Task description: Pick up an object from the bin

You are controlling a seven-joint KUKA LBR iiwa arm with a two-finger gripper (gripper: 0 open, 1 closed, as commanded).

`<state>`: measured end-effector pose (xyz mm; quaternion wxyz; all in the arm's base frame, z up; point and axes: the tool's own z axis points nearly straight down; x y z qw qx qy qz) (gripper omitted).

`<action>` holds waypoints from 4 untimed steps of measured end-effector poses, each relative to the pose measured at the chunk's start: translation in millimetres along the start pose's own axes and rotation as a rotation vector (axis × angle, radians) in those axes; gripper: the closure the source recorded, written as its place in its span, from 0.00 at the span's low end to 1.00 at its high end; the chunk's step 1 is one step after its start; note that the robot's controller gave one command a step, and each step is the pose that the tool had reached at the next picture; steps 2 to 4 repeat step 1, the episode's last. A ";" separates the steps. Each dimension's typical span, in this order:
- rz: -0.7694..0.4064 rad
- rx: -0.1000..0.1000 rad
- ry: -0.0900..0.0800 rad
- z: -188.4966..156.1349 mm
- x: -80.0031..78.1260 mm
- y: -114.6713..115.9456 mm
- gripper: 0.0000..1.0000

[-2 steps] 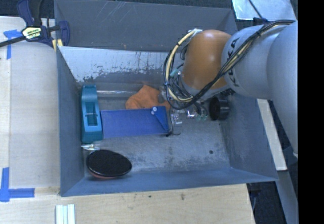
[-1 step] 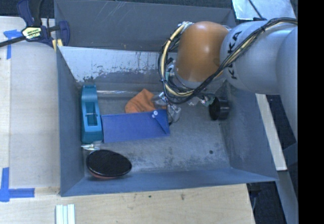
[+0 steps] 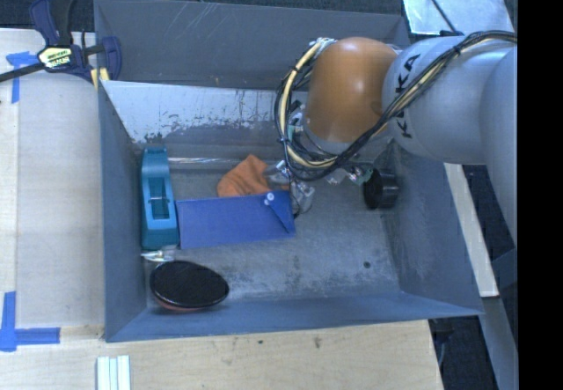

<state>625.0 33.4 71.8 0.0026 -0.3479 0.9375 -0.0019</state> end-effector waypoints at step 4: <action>0.020 -0.004 0.007 -47.3 2.9 4.9 1.00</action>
Offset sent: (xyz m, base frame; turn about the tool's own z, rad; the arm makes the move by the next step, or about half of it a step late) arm -0.0114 0.0102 0.1328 -0.0189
